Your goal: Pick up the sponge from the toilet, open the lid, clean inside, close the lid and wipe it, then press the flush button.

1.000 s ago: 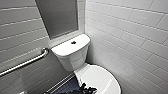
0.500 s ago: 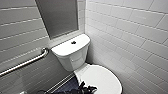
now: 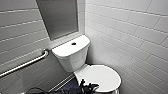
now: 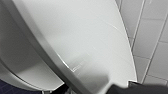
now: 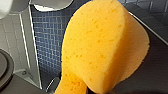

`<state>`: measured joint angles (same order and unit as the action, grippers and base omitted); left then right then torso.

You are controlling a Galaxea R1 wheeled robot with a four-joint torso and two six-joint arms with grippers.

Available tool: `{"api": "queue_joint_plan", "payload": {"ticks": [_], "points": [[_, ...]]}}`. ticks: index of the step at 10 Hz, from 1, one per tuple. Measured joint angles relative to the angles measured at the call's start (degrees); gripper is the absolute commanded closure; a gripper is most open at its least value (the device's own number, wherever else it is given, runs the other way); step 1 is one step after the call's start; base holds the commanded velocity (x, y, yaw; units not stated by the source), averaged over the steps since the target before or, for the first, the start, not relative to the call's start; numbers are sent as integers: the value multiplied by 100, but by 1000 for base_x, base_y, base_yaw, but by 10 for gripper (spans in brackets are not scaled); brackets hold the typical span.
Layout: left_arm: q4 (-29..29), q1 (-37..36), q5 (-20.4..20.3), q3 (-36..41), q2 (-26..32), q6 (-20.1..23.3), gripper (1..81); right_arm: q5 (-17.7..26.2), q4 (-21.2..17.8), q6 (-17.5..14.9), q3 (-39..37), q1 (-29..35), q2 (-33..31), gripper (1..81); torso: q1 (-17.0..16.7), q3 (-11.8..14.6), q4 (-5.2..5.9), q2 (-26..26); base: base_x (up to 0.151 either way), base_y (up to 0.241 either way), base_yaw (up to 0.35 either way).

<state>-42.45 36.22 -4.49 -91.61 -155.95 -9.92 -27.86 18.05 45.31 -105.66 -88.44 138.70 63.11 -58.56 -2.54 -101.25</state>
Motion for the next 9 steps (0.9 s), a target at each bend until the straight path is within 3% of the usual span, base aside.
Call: {"api": "queue_joint_plan", "payload": {"ticks": [4,7,9], "points": [[-7,-182,-692,934,697,-1662,10,-4,0,-2,0,2,0,811,0,0,-2,0,0,0,0],[-7,-149,-802,929,761,-2491,10,-4,0,-2,0,2,0,811,0,0,-2,0,0,0,0],[-16,-199,-670,707,755,-2720,10,-4,0,-2,4,0,-4,811,0,0,-2,0,0,0,0]]}}
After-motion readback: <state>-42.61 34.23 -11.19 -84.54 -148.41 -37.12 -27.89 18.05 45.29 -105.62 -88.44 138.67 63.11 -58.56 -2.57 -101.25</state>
